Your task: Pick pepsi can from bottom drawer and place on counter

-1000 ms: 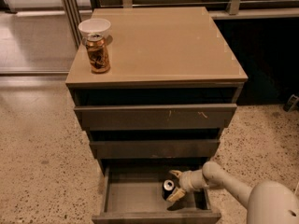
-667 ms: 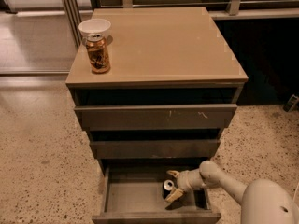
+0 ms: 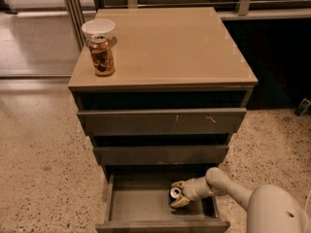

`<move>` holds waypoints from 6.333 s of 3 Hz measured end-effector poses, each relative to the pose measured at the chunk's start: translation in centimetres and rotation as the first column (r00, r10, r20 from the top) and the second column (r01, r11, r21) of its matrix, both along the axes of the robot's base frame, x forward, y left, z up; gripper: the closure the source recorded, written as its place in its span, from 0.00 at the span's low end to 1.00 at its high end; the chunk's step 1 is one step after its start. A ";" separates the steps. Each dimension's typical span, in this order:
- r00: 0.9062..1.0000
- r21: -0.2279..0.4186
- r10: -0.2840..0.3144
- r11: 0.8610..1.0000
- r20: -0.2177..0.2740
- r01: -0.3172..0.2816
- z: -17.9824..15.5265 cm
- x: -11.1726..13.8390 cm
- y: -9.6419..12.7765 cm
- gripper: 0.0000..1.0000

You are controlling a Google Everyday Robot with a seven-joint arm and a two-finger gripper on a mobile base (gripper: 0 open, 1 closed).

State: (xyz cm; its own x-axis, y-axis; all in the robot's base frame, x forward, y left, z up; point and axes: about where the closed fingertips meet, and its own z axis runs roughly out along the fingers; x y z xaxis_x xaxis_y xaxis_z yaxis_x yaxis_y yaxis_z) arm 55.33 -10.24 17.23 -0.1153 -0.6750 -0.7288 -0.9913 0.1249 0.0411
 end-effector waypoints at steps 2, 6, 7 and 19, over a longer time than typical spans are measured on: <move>1.000 -0.018 0.029 0.999 0.007 -0.029 0.8 -0.6 0.6 0.87; 0.964 -0.077 0.148 0.988 0.221 -0.134 22.4 -7.1 1.7 1.00; 0.963 -0.071 0.156 0.987 0.218 -0.144 22.9 -7.2 1.8 1.00; 0.968 0.108 -0.246 0.965 0.055 0.239 71.7 -1.8 1.2 1.00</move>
Offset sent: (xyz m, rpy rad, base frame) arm -0.0115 0.0092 0.0225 -0.0500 -0.0251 0.0658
